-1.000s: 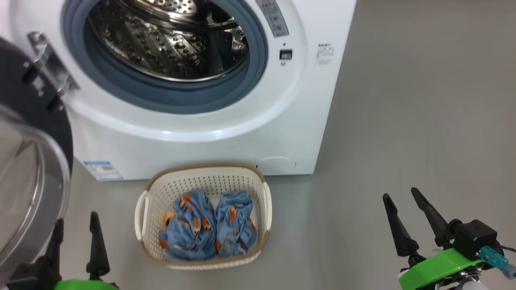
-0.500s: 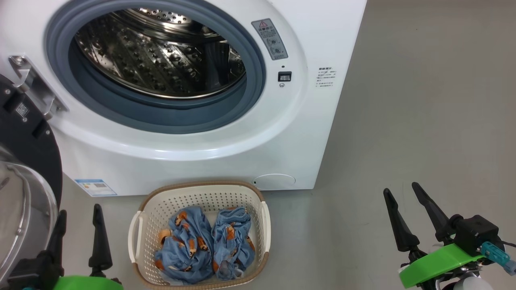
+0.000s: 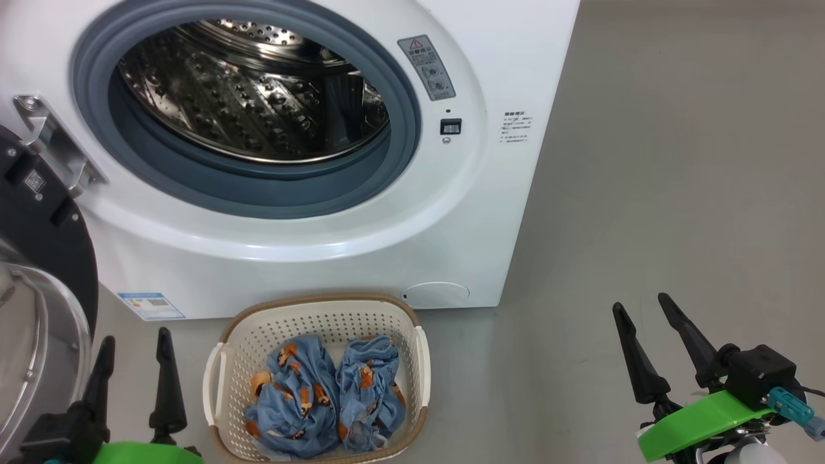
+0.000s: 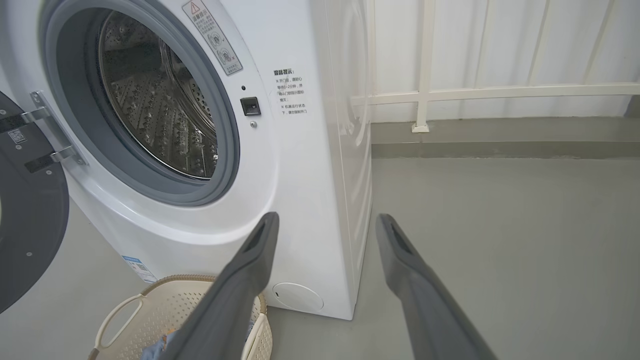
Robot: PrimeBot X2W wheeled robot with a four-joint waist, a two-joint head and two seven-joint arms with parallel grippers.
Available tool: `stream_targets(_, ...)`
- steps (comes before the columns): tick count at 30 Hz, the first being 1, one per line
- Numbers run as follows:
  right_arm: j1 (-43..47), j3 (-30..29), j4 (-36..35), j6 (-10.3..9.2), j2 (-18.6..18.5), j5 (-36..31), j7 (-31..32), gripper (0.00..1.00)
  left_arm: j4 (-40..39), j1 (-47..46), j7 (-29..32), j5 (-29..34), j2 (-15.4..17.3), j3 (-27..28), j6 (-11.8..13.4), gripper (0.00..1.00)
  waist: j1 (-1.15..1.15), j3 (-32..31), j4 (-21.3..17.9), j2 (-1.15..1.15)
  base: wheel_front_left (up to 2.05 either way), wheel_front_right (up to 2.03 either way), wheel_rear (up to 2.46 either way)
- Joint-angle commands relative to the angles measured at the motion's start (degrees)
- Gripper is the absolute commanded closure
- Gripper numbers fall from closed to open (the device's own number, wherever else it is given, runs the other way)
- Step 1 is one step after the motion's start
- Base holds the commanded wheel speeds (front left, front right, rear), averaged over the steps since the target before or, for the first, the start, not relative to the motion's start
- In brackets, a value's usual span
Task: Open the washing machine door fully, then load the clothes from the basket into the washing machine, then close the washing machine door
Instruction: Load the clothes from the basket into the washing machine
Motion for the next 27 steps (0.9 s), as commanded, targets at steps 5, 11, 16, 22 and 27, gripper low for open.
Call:
stream_targets(5,-0.83,0.89,-1.12,0.16,-0.69,0.31,-0.71,0.00,-2.08,0.00,-0.33,-0.27,1.00,1.36,0.46,0.00,0.00,-0.58,-0.14,0.00,0.00,0.00,0.00)
stream_targets(11,-0.59,0.84,-1.10,0.16,-0.49,0.32,-0.71,0.00,-2.25,0.55,-0.33,-0.24,1.00,1.10,0.48,0.00,0.00,-0.99,-0.24,0.00,0.00,0.00,0.00)
stream_targets(16,-0.56,1.03,-1.43,0.16,-0.43,0.47,-0.71,0.00,-2.61,0.76,-0.33,-0.32,1.00,0.92,0.55,0.00,0.00,-0.97,-0.23,0.00,0.00,0.00,0.00)
stream_targets(22,-0.37,1.17,-0.99,0.16,-0.41,0.66,-0.71,0.00,-2.82,0.73,-0.33,-0.57,1.00,0.58,0.65,0.00,0.00,0.16,-0.19,0.00,0.00,0.00,0.00)
stream_targets(27,-1.27,1.25,-2.01,0.16,-0.08,0.77,-0.71,0.00,-3.37,0.05,-0.33,-0.98,0.99,0.71,0.86,0.00,0.00,2.93,-0.60,0.00,0.00,0.00,0.00)
